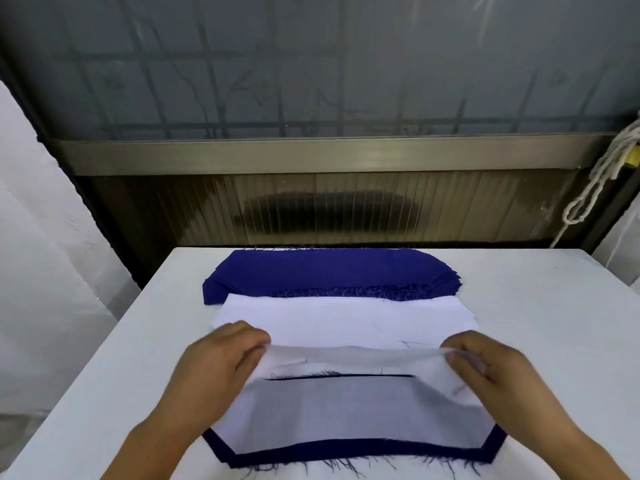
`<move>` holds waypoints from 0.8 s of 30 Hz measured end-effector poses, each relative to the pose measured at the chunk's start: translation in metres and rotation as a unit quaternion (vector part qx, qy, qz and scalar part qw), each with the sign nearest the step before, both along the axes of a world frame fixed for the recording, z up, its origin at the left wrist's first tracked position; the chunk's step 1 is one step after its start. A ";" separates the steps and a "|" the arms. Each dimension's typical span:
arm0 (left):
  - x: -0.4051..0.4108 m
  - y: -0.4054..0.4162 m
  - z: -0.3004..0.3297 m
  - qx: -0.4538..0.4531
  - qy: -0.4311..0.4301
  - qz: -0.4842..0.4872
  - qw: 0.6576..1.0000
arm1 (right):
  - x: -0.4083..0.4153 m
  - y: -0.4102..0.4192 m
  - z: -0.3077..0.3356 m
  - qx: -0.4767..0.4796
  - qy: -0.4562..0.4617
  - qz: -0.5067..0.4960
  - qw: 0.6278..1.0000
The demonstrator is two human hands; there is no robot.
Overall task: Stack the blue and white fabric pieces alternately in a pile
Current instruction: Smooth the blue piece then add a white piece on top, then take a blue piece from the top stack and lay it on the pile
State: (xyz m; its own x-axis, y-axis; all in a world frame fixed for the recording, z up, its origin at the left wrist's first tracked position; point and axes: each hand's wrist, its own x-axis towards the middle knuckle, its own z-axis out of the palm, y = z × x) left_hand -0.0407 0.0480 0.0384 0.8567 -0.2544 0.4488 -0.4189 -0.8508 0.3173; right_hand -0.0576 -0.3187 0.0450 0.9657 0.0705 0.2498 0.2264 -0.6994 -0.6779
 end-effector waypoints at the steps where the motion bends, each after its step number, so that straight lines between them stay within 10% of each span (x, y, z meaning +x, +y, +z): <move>1: -0.001 0.001 0.002 -0.004 -0.061 0.011 0.998 | -0.001 0.000 0.000 0.000 -0.050 -0.022 0.999; 8: -0.018 0.014 -0.050 0.057 -0.158 -0.070 0.983 | -0.008 -0.009 -0.059 -0.130 -0.266 0.056 0.953; 24: -0.038 0.012 -0.083 0.030 -0.103 -0.072 0.992 | -0.017 -0.015 -0.097 -0.155 -0.274 0.090 0.945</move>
